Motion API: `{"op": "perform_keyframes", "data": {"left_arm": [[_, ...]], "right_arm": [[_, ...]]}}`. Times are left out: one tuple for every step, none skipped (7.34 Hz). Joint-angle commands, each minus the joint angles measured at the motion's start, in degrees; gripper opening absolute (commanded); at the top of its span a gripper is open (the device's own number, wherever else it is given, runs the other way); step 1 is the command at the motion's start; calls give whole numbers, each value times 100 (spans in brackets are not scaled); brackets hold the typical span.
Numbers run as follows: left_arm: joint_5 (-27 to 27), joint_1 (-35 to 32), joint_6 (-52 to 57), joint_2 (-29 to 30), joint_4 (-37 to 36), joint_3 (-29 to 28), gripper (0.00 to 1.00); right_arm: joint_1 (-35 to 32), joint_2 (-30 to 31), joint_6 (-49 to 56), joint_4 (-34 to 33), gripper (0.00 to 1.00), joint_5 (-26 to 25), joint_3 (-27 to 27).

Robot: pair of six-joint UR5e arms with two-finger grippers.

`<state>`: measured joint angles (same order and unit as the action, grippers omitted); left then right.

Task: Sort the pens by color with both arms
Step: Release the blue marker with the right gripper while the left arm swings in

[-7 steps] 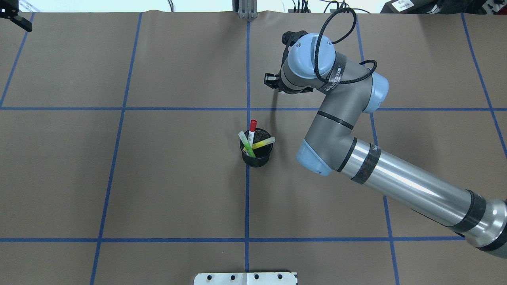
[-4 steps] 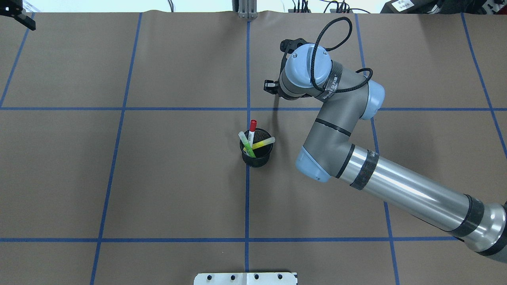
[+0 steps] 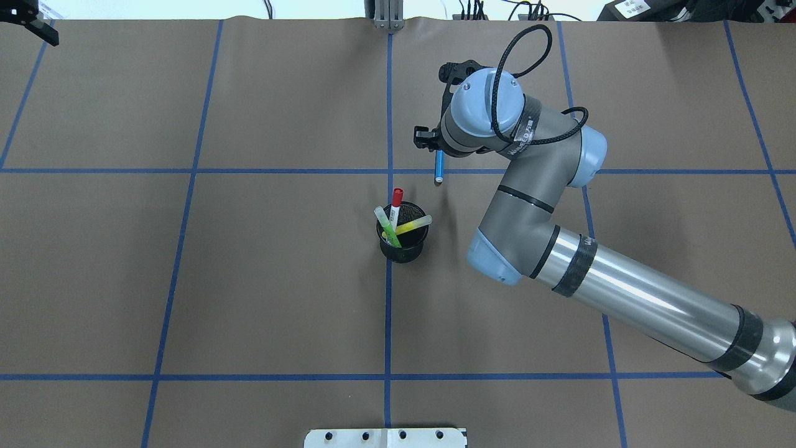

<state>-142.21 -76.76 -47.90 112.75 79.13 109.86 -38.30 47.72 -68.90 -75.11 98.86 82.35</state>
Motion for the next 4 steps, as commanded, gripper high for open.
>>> {"op": "perform_keyframes", "data": {"left_arm": [[52,160,-733,272,6,44,100],[253,370,-1364,509,6,44,100],[681,685,-2006,763,6,35,100],[1060,1010,-2639,1036,6,1,100]], "right_arm": [[-535,35,419,-30,98,1146,44],[-877,192,882,-38,98,1762,35],[-1211,394,1331,-39,98,2255,44],[-1467,509,1622,-56,98,2538,35]]}}
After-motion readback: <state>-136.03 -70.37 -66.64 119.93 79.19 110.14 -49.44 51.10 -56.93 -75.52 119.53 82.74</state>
